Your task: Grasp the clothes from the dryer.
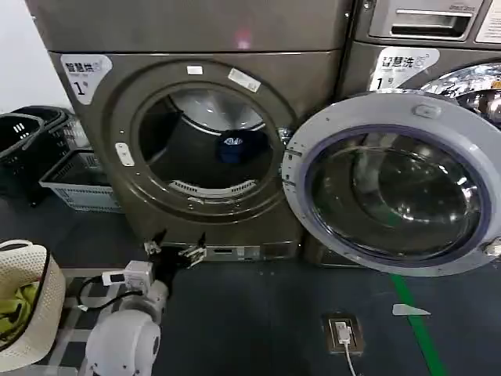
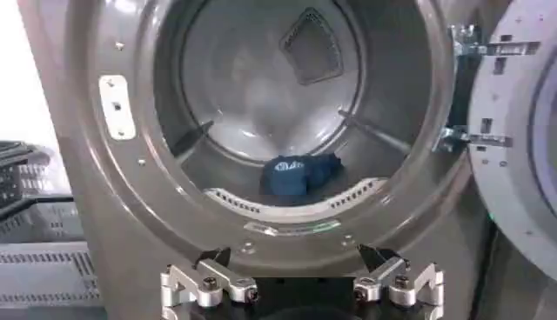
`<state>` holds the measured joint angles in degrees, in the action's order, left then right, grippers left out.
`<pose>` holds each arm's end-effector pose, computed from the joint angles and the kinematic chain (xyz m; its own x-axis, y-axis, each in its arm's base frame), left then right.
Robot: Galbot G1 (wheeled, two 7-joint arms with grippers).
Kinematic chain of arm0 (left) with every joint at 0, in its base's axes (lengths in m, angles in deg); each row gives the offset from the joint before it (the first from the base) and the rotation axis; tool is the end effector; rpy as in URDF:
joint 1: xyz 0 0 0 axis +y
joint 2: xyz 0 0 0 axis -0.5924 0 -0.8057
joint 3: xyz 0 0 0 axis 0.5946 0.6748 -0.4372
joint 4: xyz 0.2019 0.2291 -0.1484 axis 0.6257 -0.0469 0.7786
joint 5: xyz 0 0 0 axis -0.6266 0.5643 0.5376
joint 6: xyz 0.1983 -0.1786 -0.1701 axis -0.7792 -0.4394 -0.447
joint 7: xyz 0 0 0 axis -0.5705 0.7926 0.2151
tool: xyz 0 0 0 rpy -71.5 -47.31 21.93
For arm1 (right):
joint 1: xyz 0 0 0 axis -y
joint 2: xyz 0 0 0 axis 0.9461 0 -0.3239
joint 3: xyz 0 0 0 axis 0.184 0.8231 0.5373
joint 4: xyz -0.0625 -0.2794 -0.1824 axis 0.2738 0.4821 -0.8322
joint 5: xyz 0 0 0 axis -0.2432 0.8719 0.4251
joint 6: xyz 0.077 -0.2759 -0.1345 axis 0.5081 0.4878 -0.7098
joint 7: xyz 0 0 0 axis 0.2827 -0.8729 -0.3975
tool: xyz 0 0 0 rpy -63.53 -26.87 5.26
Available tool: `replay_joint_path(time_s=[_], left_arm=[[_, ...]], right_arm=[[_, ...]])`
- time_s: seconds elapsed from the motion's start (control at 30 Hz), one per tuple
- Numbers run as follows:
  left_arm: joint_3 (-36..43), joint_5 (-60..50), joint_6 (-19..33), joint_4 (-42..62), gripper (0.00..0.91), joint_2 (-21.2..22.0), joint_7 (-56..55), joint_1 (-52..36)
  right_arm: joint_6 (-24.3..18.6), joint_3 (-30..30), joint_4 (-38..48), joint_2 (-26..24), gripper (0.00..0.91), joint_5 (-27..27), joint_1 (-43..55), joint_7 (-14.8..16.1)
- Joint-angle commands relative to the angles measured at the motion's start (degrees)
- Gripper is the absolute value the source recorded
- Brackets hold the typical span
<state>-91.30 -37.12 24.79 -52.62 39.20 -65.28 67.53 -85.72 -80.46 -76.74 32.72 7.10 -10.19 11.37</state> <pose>0.2037 -0.0021 -0.1929 -0.9546 0.0728 0.2889 0.0927 0.9941 0.0560 -0.1710 -0.3683 -0.0654 0.0427 0.7732 -0.6327 0.9387 -0.2479 -0.2396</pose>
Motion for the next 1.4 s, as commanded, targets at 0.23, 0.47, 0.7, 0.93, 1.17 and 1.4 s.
replay_joint_path(time_s=[0.23,0.47,0.7,0.93,1.17,1.4], left_arm=[[0.0,0.1,-2.81,-0.34,0.907,-0.02,0.01,0.25],[-0.16,0.1,-2.81,-0.6,0.907,-0.1,0.02,0.46],[0.08,0.09,-2.81,-0.8,0.907,-0.06,0.15,0.45],[-0.18,-0.1,-2.81,-0.6,0.907,-0.15,0.15,0.77],[-0.15,-0.11,-2.81,-0.51,0.907,-0.11,0.13,0.57],[-0.15,-0.04,-2.81,-0.27,0.907,-0.01,-0.1,0.53]], right_arm=[[-0.46,-1.05,0.06,0.2,0.907,-0.78,-0.29,-1.14],[-0.25,-2.81,1.01,0.56,0.907,-1.4,-0.71,-1.0],[-0.29,-3.25,0.84,0.88,0.907,-1.56,-0.99,-0.95],[-0.31,-3.36,0.88,1.08,0.907,-1.52,-1.25,-0.92],[-0.19,-3.48,1.05,0.91,0.907,-1.39,-1.1,-0.97],[-0.14,-3.47,1.08,1.08,0.907,-1.37,-1.02,-0.97]])
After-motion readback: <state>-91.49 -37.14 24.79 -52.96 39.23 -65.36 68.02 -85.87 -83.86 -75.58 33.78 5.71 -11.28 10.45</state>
